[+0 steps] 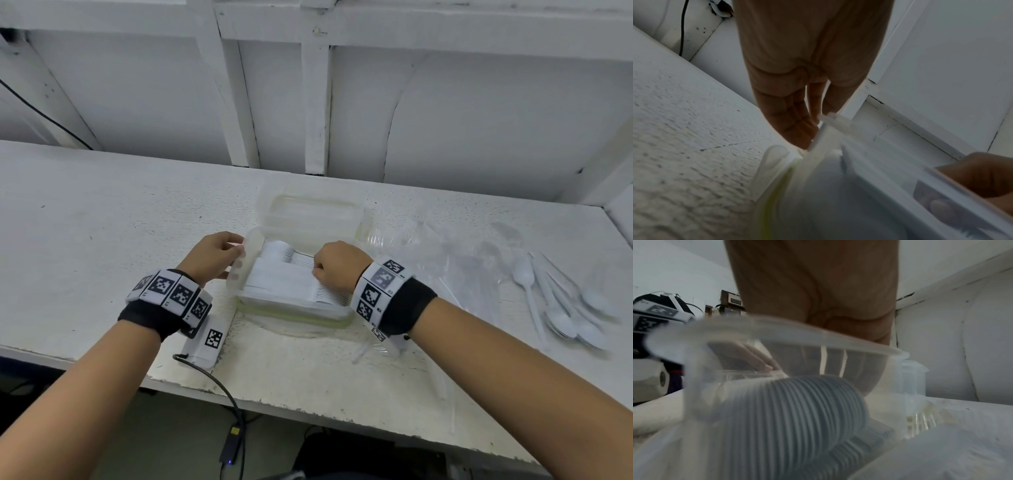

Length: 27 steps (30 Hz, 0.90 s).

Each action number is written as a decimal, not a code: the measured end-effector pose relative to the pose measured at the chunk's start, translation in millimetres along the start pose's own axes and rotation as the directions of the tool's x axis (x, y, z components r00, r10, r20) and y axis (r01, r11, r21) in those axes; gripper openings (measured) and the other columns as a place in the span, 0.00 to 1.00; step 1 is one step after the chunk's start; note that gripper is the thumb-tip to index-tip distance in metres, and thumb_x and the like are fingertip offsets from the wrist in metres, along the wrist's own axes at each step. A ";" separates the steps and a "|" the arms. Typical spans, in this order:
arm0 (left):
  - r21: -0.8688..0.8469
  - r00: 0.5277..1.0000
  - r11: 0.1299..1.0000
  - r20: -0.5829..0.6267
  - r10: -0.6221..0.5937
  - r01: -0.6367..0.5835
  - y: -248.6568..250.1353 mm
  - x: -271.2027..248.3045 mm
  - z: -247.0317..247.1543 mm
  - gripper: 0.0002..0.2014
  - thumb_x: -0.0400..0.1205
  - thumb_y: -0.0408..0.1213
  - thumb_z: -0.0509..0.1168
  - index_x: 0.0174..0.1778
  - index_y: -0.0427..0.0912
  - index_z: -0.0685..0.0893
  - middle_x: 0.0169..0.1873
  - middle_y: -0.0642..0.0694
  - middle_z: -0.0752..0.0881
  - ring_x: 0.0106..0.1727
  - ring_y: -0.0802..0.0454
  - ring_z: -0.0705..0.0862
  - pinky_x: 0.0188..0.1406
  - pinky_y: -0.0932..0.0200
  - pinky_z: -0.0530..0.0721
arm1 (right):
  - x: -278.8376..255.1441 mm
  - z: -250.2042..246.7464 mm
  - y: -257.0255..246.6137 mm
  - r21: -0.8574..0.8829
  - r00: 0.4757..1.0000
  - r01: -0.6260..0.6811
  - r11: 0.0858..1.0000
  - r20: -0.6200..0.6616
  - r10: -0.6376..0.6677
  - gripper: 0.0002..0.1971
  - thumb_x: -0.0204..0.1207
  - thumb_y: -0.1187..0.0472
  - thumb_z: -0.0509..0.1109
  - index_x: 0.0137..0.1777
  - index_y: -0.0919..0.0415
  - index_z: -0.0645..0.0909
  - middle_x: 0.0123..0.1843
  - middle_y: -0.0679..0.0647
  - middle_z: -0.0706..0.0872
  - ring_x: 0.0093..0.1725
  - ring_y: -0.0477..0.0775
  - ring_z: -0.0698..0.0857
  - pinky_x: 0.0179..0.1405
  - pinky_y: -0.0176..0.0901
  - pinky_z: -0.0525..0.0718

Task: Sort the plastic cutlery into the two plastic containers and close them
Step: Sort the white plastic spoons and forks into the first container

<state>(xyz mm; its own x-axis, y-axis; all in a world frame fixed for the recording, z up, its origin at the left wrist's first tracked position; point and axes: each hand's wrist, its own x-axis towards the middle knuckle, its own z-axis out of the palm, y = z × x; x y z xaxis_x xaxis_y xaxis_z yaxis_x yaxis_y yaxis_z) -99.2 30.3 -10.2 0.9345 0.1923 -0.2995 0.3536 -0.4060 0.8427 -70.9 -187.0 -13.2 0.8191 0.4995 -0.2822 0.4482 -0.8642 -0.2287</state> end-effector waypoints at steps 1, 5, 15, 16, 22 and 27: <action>-0.001 1.000 1.000 -0.001 0.002 -0.002 0.0 -0.1 -0.1 0.08 0.84 0.31 0.59 0.57 0.40 0.79 0.42 0.43 0.84 0.41 0.51 0.82 0.46 0.48 0.87 | 1.6 -0.4 0.4 0.009 1.000 -0.014 1.000 0.011 0.014 0.14 0.81 0.60 0.59 0.43 0.68 0.83 0.44 0.59 0.86 0.46 0.59 0.84 0.44 0.47 0.82; 0.006 1.000 1.000 -0.005 0.001 -0.001 0.1 0.0 0.3 0.08 0.84 0.30 0.59 0.57 0.40 0.79 0.42 0.43 0.84 0.41 0.51 0.82 0.48 0.46 0.86 | 0.5 -6.4 2.8 0.099 0.999 -0.003 0.995 0.046 -0.002 0.17 0.81 0.61 0.59 0.33 0.68 0.78 0.36 0.62 0.82 0.38 0.55 0.77 0.39 0.44 0.74; 0.079 1.000 0.997 -0.026 -0.012 0.014 1.8 -0.1 2.9 0.12 0.84 0.31 0.58 0.63 0.35 0.79 0.45 0.41 0.84 0.44 0.48 0.82 0.48 0.47 0.86 | -6.3 -8.7 7.5 0.116 0.991 0.117 0.986 0.047 -0.123 0.17 0.84 0.59 0.57 0.69 0.59 0.78 0.70 0.55 0.79 0.69 0.55 0.76 0.67 0.42 0.70; 0.109 0.999 0.994 -0.033 -0.007 0.010 2.9 -1.1 3.1 0.13 0.84 0.31 0.58 0.64 0.35 0.78 0.49 0.39 0.84 0.47 0.46 0.82 0.49 0.48 0.84 | -6.5 -8.7 8.7 0.108 0.992 0.119 0.987 0.040 -0.124 0.18 0.84 0.58 0.57 0.71 0.58 0.76 0.71 0.56 0.77 0.70 0.56 0.75 0.69 0.43 0.68; 0.289 0.947 0.946 -0.234 0.220 -0.149 33.3 -18.7 12.3 0.14 0.84 0.34 0.58 0.64 0.37 0.80 0.60 0.40 0.82 0.63 0.45 0.78 0.58 0.54 0.73 | -31.9 -28.3 35.2 0.198 0.964 0.191 0.961 -0.224 -0.146 0.19 0.83 0.57 0.58 0.72 0.60 0.74 0.68 0.61 0.76 0.68 0.57 0.75 0.70 0.45 0.69; 0.194 0.900 0.890 -0.062 0.431 -0.413 97.3 -44.0 71.8 0.09 0.84 0.33 0.59 0.55 0.40 0.83 0.44 0.52 0.81 0.41 0.61 0.77 0.39 0.65 0.75 | -86.0 -38.6 95.6 0.184 0.957 0.093 0.979 -0.289 -0.036 0.16 0.84 0.57 0.58 0.67 0.60 0.79 0.62 0.58 0.83 0.63 0.55 0.79 0.63 0.40 0.71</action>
<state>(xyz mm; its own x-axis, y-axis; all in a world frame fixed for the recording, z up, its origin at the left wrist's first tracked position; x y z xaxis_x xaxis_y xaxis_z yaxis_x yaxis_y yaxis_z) -103.0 -81.7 52.8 0.9911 0.0537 0.1220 -0.0636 -0.6141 0.7866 -84.7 -314.9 25.2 0.8708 0.4917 0.0081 0.4489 -0.7881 -0.4211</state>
